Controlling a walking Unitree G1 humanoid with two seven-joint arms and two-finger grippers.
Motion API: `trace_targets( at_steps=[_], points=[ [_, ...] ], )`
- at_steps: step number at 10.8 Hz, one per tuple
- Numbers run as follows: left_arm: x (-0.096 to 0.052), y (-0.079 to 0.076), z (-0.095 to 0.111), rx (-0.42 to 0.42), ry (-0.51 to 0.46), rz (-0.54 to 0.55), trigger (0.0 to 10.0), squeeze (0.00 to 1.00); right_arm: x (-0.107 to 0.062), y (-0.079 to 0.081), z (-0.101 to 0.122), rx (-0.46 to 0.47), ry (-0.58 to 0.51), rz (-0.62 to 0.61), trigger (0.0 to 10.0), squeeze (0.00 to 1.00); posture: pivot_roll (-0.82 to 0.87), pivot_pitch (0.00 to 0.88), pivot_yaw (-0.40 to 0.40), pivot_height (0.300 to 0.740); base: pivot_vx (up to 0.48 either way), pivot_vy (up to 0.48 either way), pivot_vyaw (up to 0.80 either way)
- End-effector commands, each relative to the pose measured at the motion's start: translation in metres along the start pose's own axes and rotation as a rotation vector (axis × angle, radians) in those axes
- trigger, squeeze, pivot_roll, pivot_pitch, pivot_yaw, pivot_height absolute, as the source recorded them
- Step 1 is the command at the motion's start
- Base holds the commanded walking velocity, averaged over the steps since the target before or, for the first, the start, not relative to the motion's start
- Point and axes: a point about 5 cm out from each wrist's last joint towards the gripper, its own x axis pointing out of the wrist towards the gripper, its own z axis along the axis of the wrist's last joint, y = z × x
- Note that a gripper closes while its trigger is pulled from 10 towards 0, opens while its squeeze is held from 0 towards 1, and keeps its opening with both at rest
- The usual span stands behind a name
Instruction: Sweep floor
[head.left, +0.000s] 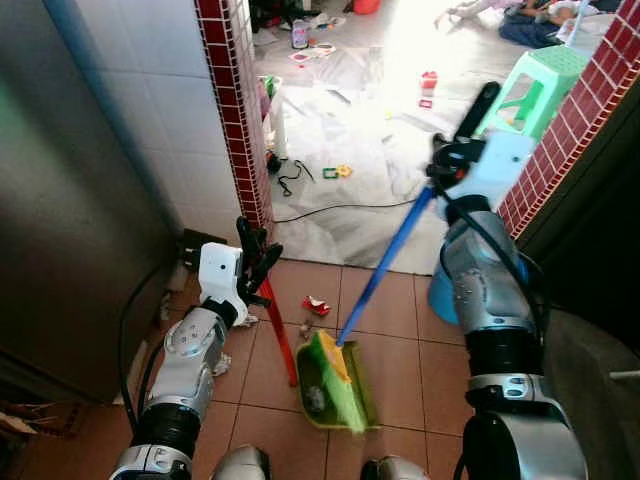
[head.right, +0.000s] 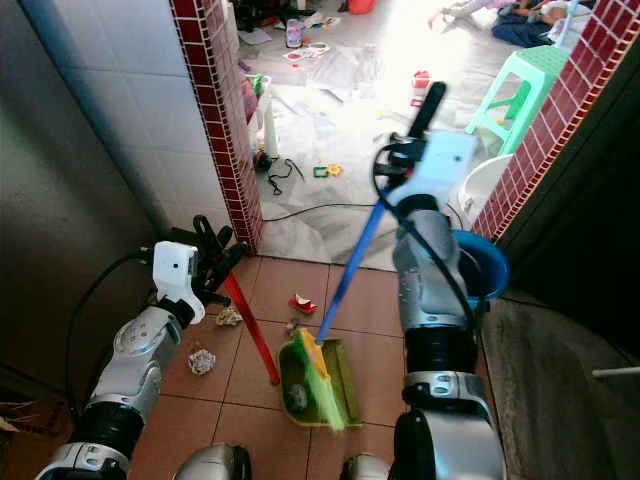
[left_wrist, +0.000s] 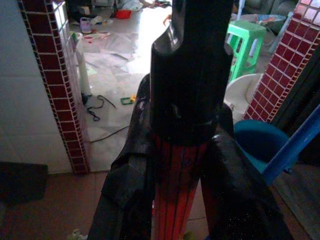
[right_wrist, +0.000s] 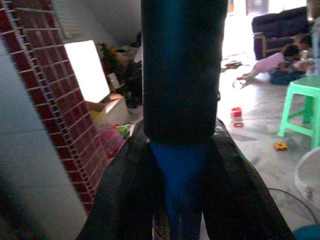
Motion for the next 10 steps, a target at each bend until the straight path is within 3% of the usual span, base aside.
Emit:
trace_targets(
  at_steps=[1, 2, 5, 8, 9, 10],
  points=[
    [0.004, 0.005, 0.009, 0.013, -0.025, 0.002, 10.0, 0.0, 0.008, 0.004, 0.025, 0.034, -0.119, -0.016, 10.0, 0.0, -0.03, 0.0, 0.053, 0.74, 0.0, 0.0, 0.0],
    [0.004, 0.003, 0.009, 0.019, -0.019, -0.006, 10.0, 0.0, 0.011, 0.001, 0.031, -0.026, -0.156, -0.029, 10.0, 0.0, -0.03, 0.0, 0.058, 0.74, 0.0, 0.0, 0.0],
    [-0.001, -0.003, 0.004, 0.048, -0.005, -0.06, 10.0, 0.0, 0.002, -0.015, 0.021, -0.194, -0.149, -0.074, 10.0, 0.0, -0.03, 0.0, 0.062, 0.74, 0.0, 0.0, 0.0],
    [-0.001, -0.006, 0.01, 0.042, -0.03, -0.087, 10.0, 0.0, -0.031, -0.027, -0.029, -0.334, -0.013, -0.078, 10.0, 0.0, -0.02, 0.0, 0.054, 0.74, 0.0, 0.0, 0.0],
    [0.001, -0.007, 0.012, 0.043, -0.04, -0.097, 10.0, 0.0, -0.043, -0.031, -0.049, -0.363, 0.048, -0.094, 10.0, 0.0, -0.02, 0.0, 0.04, 0.74, 0.0, 0.0, -0.8],
    [0.004, -0.006, 0.014, 0.048, -0.046, -0.105, 10.0, 0.0, -0.045, -0.032, -0.053, -0.38, 0.063, -0.106, 10.0, 0.0, -0.01, 0.0, 0.026, 0.74, 0.0, 0.0, -0.8]
  ],
)
